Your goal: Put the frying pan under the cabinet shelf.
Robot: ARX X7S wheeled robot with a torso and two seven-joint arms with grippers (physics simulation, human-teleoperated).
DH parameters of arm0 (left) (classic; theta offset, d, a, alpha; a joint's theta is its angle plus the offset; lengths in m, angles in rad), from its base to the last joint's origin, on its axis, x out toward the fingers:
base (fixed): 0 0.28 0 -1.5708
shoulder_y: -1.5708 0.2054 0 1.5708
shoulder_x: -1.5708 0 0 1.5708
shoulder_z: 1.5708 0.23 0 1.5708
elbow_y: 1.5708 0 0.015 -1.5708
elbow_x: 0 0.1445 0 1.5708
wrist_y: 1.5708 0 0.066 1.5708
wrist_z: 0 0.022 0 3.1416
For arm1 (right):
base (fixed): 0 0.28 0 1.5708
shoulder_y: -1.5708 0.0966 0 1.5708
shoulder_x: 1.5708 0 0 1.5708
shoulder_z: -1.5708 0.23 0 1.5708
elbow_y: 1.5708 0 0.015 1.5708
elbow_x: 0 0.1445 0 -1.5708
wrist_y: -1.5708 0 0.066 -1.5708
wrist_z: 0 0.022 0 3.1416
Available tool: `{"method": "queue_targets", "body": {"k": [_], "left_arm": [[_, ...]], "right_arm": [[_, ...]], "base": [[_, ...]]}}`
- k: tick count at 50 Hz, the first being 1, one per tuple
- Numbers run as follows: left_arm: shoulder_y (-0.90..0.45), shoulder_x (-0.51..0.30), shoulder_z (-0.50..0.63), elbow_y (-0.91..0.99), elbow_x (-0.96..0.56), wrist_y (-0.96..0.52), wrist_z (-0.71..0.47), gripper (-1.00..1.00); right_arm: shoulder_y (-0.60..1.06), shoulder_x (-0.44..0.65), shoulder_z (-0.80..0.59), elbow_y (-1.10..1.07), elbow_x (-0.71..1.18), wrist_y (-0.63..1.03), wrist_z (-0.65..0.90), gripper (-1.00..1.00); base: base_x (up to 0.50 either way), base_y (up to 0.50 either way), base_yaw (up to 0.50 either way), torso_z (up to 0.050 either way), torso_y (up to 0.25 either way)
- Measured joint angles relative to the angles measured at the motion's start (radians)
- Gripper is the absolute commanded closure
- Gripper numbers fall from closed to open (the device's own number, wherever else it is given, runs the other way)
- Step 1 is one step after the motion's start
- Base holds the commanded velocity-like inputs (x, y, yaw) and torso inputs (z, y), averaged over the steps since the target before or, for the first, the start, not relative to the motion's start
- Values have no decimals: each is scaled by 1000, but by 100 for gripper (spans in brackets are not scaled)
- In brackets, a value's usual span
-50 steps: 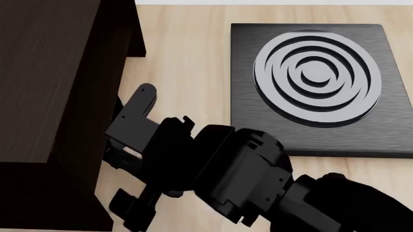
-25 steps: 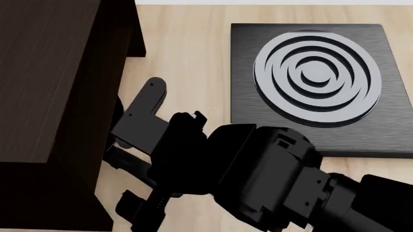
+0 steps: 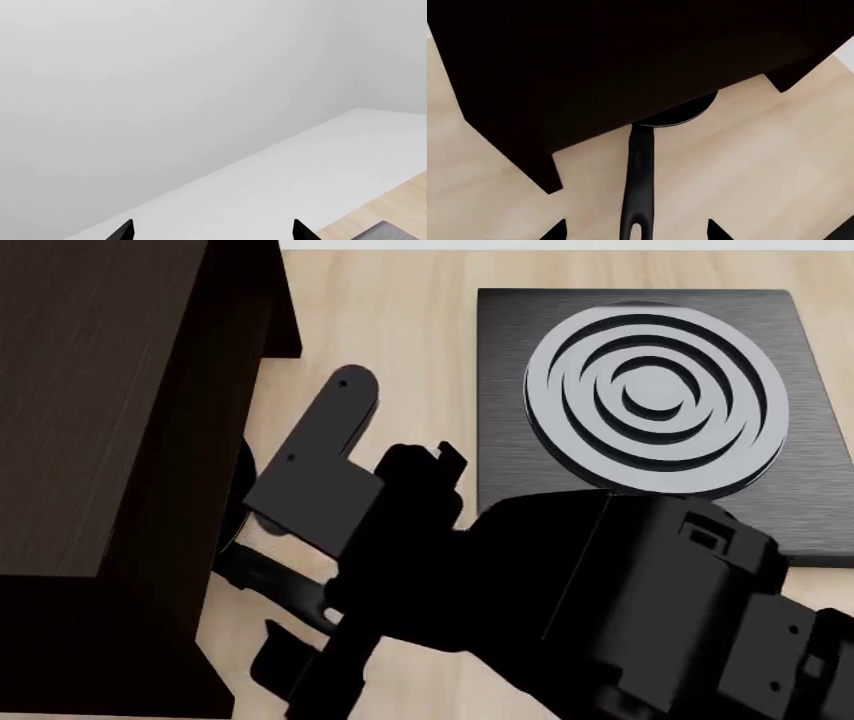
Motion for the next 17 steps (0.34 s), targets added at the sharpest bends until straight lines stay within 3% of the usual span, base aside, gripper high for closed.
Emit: {"method": "queue_targets", "body": {"k": [17], "left_arm": [[23,-7,3,14,0,16,4,-100]], "right_arm": [[43,124,69,-195,96,38,128,-100]], "base": [[0,0,0,0,0]]}}
